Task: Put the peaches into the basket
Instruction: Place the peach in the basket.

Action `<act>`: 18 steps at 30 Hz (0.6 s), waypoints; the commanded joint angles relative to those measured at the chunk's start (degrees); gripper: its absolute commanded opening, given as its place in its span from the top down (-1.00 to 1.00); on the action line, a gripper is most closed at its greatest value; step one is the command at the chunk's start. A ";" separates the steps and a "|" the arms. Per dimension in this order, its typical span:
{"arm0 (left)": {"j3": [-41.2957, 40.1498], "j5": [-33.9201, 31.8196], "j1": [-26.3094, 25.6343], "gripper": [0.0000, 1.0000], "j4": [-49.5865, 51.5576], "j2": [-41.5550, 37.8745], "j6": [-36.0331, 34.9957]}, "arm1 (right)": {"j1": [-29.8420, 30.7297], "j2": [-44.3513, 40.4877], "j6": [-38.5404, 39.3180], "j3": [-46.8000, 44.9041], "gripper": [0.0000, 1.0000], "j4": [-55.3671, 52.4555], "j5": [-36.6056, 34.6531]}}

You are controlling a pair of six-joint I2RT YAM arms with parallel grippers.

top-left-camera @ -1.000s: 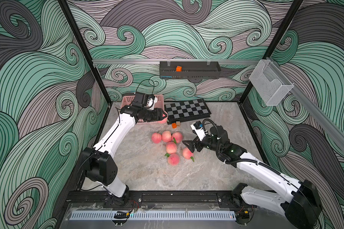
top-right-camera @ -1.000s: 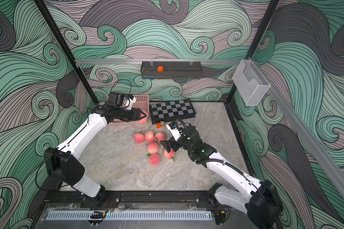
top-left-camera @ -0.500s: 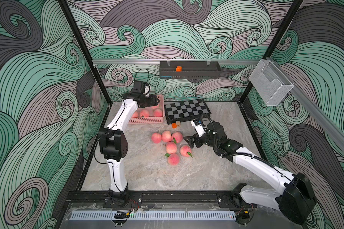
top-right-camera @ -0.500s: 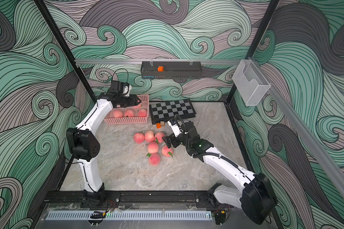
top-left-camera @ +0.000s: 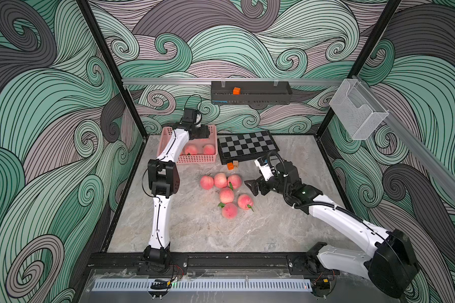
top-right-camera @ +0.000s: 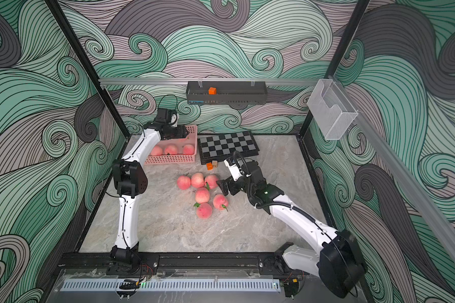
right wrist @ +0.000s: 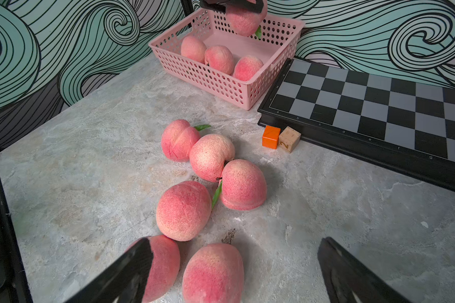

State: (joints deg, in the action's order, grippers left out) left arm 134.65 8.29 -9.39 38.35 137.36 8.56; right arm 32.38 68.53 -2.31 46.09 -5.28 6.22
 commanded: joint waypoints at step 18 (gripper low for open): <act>11.05 -1.64 0.25 -0.19 -7.08 13.62 -4.66 | -0.32 3.81 -0.97 -2.56 -0.97 3.58 1.10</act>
State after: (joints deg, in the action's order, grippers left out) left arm 143.22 6.79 -9.39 32.84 149.21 4.95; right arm 32.36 72.49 -3.42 44.36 -2.76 7.38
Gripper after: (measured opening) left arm 0.675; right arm 0.988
